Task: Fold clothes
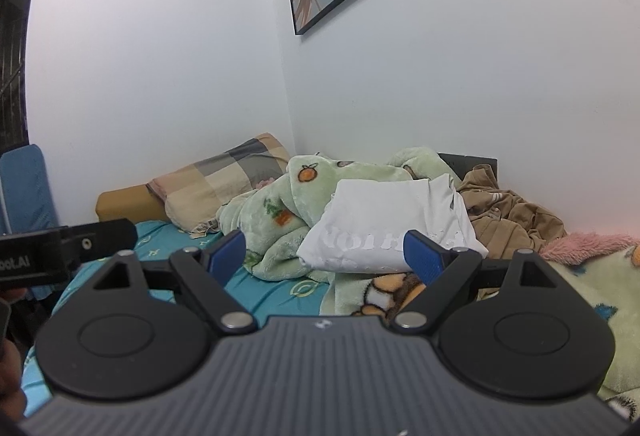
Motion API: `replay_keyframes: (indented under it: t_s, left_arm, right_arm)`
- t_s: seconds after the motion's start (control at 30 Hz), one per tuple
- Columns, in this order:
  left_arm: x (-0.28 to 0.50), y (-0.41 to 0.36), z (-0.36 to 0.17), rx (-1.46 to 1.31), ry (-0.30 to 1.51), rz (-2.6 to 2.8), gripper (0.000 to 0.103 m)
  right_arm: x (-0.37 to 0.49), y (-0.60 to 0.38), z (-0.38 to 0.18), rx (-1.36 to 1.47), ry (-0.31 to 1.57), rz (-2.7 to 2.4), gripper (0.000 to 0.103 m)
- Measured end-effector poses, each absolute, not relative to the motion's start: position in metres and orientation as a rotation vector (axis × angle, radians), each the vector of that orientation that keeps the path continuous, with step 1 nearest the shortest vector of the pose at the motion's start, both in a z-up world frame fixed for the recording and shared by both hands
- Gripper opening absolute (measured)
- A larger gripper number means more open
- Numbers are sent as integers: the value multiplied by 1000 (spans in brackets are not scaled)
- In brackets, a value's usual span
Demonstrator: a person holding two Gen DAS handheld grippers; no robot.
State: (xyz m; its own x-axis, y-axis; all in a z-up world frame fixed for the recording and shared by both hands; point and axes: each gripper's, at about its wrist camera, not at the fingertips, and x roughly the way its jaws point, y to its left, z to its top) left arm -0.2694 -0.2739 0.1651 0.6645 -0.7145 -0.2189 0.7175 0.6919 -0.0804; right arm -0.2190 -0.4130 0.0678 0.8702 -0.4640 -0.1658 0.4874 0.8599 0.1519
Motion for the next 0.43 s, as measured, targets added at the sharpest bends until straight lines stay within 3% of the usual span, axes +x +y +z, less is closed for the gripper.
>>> replay_keyframes:
  t_s: [0.43]
  left_arm:
    - [-269,-268,162,29,225,-797,103]
  right_arm:
    - [-212,-405,65,190,148,-487,87]
